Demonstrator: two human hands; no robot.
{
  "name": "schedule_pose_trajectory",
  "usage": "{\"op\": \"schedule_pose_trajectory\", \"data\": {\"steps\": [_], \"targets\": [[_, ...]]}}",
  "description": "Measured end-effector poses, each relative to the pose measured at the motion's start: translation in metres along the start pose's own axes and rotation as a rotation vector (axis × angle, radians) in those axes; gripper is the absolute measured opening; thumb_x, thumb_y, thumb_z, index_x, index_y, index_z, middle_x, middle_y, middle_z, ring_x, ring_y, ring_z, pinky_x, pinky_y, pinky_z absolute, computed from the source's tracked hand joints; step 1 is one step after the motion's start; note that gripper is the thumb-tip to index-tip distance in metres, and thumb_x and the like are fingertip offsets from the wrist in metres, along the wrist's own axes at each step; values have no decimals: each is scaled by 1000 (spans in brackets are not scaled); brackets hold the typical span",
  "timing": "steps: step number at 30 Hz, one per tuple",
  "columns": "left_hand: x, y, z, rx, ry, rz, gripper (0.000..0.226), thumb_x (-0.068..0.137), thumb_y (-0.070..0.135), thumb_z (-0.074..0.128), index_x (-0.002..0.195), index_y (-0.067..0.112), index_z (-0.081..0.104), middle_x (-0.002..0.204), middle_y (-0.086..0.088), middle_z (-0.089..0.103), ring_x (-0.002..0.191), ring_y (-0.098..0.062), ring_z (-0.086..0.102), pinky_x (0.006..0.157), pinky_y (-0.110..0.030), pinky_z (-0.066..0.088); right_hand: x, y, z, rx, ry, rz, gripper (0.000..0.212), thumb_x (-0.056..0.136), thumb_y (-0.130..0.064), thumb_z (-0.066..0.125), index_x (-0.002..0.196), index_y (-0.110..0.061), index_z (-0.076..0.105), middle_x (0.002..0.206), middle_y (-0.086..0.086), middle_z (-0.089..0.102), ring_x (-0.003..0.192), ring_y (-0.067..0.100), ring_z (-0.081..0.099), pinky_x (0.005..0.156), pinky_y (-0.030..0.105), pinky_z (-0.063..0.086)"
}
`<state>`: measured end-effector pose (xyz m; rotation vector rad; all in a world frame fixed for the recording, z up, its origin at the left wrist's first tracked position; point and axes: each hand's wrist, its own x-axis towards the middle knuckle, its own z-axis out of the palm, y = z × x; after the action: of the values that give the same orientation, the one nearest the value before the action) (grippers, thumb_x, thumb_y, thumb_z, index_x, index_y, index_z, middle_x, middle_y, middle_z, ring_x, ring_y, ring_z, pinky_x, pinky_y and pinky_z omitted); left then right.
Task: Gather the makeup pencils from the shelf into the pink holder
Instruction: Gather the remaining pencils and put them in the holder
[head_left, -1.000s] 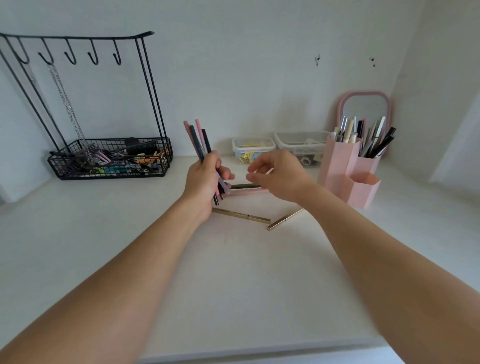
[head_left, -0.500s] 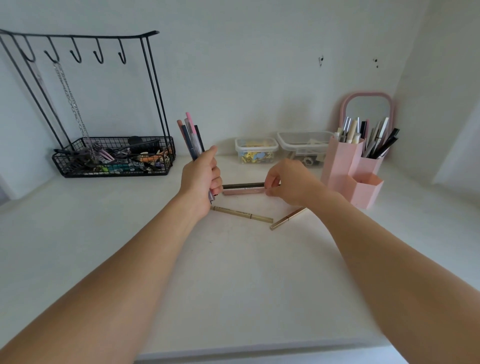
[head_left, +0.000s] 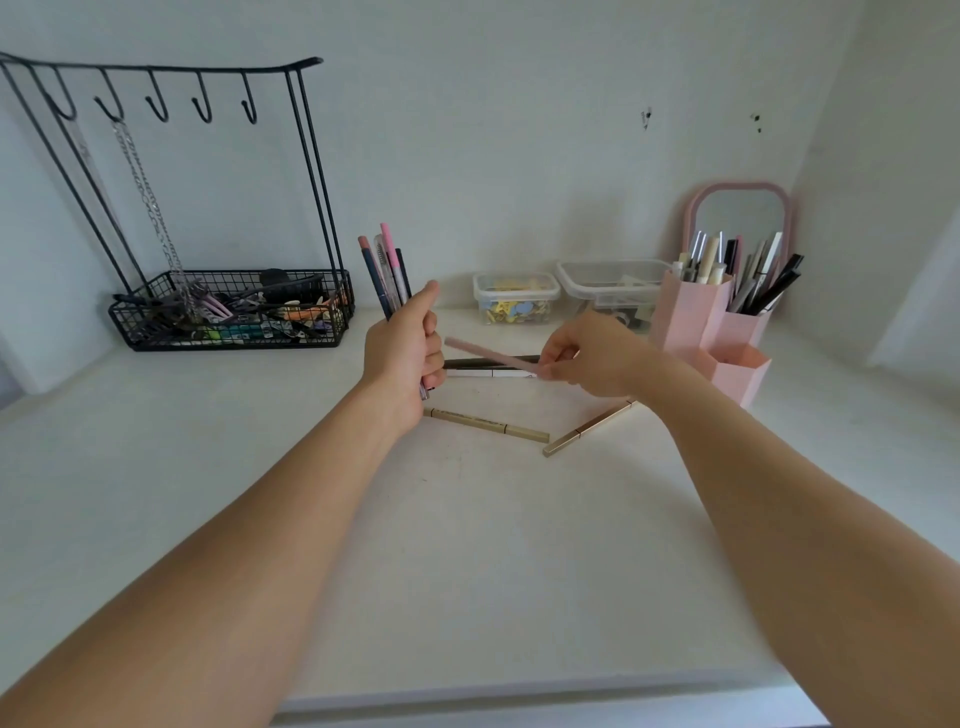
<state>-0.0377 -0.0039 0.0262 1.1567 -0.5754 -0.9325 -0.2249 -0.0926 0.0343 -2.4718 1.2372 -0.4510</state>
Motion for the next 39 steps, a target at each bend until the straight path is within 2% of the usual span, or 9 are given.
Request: {"op": "schedule_pose_trajectory", "data": {"steps": [2,7,12,18,26,31,34,37,39], "targets": [[-1,0,1,3,13,10,43,89,45,71,64,21,46,45,8,25,40,-12,18,38,-23,18,0,-2,-2,196,0,45,10,89,-19,70,92,-11,75,78,3,70,69,12,63,64,20,53],[-6,-3,7,55,-6,59,39,77,47,84,91,15,68,50,9,26,42,-11,19,41,-23,19,-8,-20,2,953,-74,41,17,92,-5,65,100,9,67,81,12,64,73,17,66,75,23,59],[-11,-8,11,85,-36,107,30,71,39,89,85,20,69,52,8,40,37,-7,29,40,-22,21,-17,-45,23,1116,-158,-29,7,93,-5,63,94,2,66,80,11,67,73,16,66,76,23,59],[-10,-12,12,209,-25,127,33,80,39,82,69,16,62,50,2,47,40,-12,42,43,-20,32,-22,-54,35,1050,-146,-48,14,88,-3,70,97,6,67,92,24,71,68,15,68,72,24,59],[-5,-15,9,301,-23,167,44,91,43,69,60,19,48,49,6,46,39,-12,39,42,-21,31,-22,-58,37,892,-57,-44,13,84,-8,76,90,2,70,81,16,71,60,14,64,60,23,57],[2,-11,8,166,-13,157,38,99,38,61,70,17,52,59,1,56,46,-13,57,50,-27,48,-11,-46,26,767,114,5,17,84,-17,76,89,-2,71,73,4,67,64,13,63,60,27,56],[3,-10,5,91,-13,117,38,100,38,60,70,20,46,50,6,46,43,-11,46,43,-22,41,0,-24,18,420,267,-2,14,83,-22,76,91,-10,73,79,-2,67,69,12,61,66,28,53],[3,-7,3,55,3,112,37,99,39,63,71,21,47,46,11,34,38,-8,27,38,-22,25,1,-8,14,34,181,-22,26,83,-25,76,107,-17,70,99,-4,66,84,11,58,76,23,44],[3,-3,1,5,21,97,37,96,38,66,71,21,46,46,11,31,38,-8,23,38,-21,22,1,-3,16,-30,143,-2,28,82,-24,77,109,-18,69,103,-3,65,88,12,56,77,24,42]]}}
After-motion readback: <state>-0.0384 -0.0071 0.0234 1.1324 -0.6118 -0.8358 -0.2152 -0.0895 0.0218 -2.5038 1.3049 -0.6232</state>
